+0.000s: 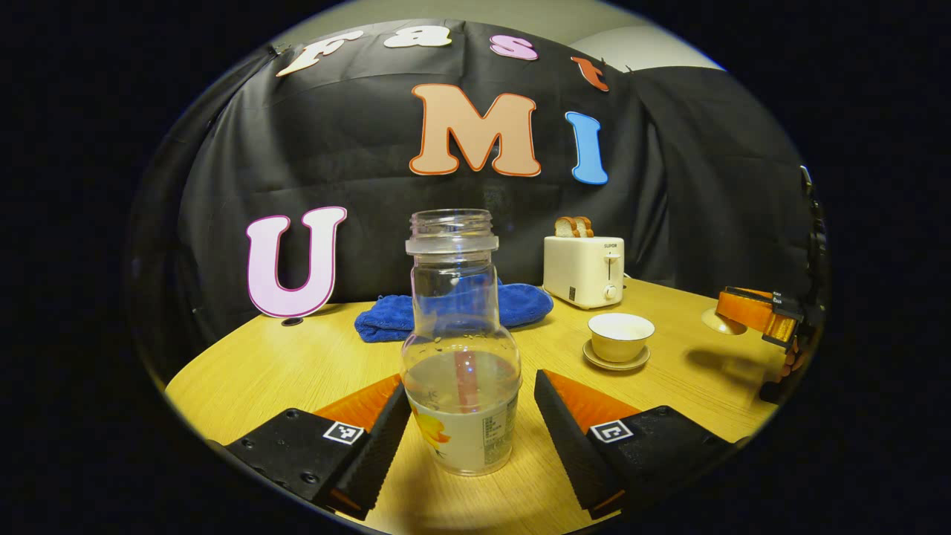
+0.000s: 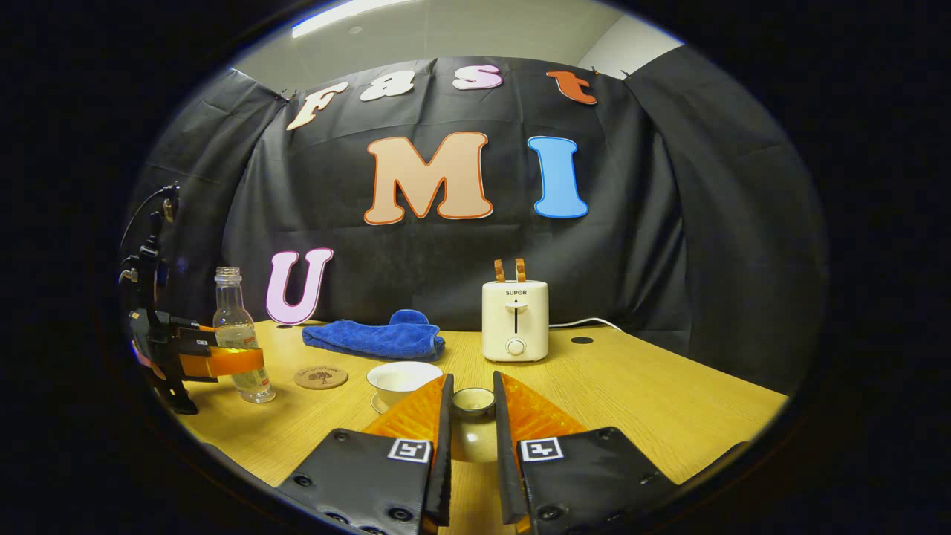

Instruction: Open the teacup lid with one hand, grasp the water bottle and pour water into the teacup with the other hand; after pouring, place the water bottle on the coaster and then close the teacup lid.

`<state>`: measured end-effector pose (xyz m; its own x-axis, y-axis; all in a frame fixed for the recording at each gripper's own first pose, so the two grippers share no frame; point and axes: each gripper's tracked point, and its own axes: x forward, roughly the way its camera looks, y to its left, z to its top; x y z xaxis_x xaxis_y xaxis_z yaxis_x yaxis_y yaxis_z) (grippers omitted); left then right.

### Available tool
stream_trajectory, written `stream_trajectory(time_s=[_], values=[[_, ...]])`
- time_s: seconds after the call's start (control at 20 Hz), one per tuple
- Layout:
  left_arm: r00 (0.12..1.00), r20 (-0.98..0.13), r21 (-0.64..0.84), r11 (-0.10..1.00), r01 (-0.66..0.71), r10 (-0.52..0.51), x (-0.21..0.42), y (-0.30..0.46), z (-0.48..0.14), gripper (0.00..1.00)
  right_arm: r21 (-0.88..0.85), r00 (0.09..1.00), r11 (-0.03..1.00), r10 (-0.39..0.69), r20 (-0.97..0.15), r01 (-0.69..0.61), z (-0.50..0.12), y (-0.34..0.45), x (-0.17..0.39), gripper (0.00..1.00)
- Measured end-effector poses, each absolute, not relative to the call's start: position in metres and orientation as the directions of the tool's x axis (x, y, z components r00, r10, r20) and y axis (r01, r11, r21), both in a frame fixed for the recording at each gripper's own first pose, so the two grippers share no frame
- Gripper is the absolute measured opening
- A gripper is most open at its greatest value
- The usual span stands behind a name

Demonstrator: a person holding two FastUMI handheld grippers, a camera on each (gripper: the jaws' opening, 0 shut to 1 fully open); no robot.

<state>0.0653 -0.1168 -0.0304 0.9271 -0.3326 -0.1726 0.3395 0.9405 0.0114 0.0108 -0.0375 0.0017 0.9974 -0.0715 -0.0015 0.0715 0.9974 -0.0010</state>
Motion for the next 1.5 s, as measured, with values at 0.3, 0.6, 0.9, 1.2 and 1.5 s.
stream_trajectory(time_s=[0.3, 0.6, 0.9, 1.2, 1.5], values=[[0.918, -0.235, 0.039, 0.941, 0.337, -0.319, 0.066, -0.121, -0.039, 0.75, 0.0, 0.998, 0.998, -0.067, -0.001, 0.067, 0.001, -0.037, 0.011, 0.3], [0.926, -0.254, 0.143, 0.936, 0.32, -0.278, 0.065, -0.13, -0.037, 0.7, 0.0, 0.998, 0.998, -0.06, 0.0, 0.06, 0.002, -0.036, 0.011, 0.3], [0.952, -0.239, 0.37, 0.888, 0.273, -0.193, 0.079, -0.131, -0.002, 0.68, 0.0, 0.997, 0.997, -0.072, -0.002, 0.072, 0.001, -0.04, 0.011, 0.29], [0.97, -0.221, 0.685, 0.691, 0.228, -0.102, 0.111, -0.135, 0.034, 0.68, -0.002, 0.992, 0.992, -0.123, -0.001, 0.123, 0.001, -0.057, 0.011, 0.29], [0.967, -0.24, 0.81, 0.532, 0.247, -0.082, 0.133, -0.148, 0.025, 0.68, -0.004, 0.987, 0.987, -0.163, 0.002, 0.163, 0.002, -0.072, 0.01, 0.29]])
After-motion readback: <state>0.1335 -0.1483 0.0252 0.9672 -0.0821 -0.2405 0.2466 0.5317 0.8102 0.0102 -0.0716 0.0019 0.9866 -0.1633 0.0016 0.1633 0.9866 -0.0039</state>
